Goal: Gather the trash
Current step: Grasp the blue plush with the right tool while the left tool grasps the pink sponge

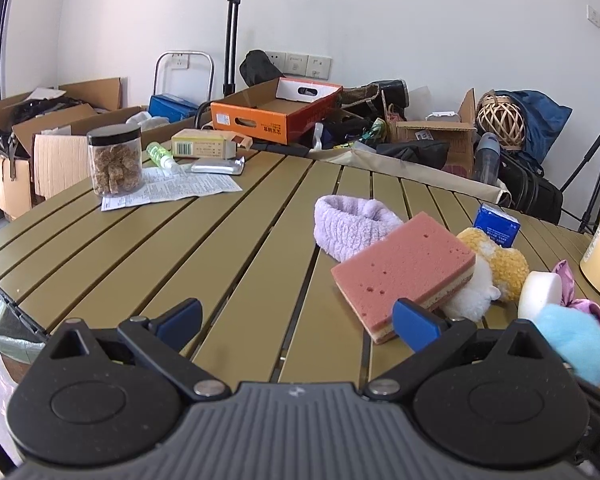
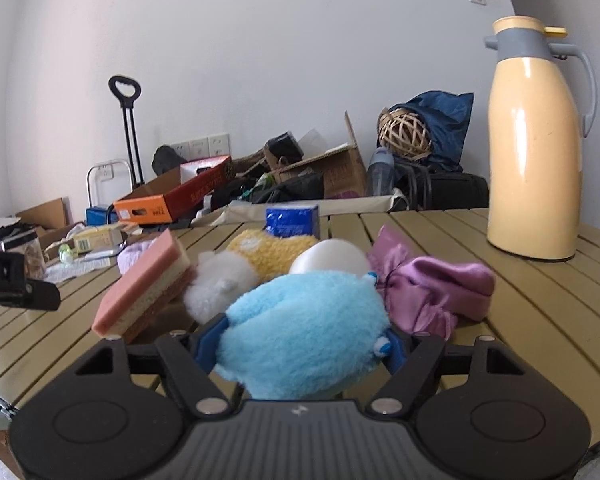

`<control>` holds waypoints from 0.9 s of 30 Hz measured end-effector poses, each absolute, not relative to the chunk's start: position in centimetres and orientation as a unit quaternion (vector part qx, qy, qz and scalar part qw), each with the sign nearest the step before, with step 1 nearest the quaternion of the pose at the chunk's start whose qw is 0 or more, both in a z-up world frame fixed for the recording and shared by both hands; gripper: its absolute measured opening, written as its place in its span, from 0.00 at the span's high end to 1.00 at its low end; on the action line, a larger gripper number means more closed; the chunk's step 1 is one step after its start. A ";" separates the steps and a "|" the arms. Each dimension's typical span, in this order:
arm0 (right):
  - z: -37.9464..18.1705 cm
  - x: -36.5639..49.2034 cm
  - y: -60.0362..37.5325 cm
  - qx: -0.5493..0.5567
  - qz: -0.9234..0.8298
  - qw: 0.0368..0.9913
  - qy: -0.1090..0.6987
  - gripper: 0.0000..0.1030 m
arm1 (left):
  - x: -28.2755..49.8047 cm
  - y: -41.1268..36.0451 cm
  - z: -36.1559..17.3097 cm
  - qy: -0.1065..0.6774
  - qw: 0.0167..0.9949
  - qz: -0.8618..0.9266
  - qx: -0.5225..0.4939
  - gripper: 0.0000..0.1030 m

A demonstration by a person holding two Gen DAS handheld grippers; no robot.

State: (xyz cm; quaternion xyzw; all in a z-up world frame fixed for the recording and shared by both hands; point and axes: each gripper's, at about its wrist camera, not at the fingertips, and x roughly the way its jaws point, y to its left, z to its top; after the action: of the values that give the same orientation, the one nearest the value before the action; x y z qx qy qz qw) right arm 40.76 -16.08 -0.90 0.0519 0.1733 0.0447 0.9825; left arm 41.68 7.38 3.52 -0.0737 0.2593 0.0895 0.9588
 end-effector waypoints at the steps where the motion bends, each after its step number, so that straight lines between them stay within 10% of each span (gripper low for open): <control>1: -0.7 40.6 -16.5 0.053 0.042 0.983 0.169 0.27 | 41.8 7.2 3.5 0.257 0.960 0.089 -0.071 0.00; 27: 0.4 36.8 -28.3 0.067 -0.065 0.986 0.136 0.27 | 47.5 -4.7 -0.7 0.236 0.951 0.148 0.136 0.00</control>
State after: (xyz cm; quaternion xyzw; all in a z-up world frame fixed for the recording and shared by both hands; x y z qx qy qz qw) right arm 36.79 -28.33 0.42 0.0670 0.1358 -0.0646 0.9864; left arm 47.55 -4.65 -0.67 0.1363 0.2358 0.1481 0.9507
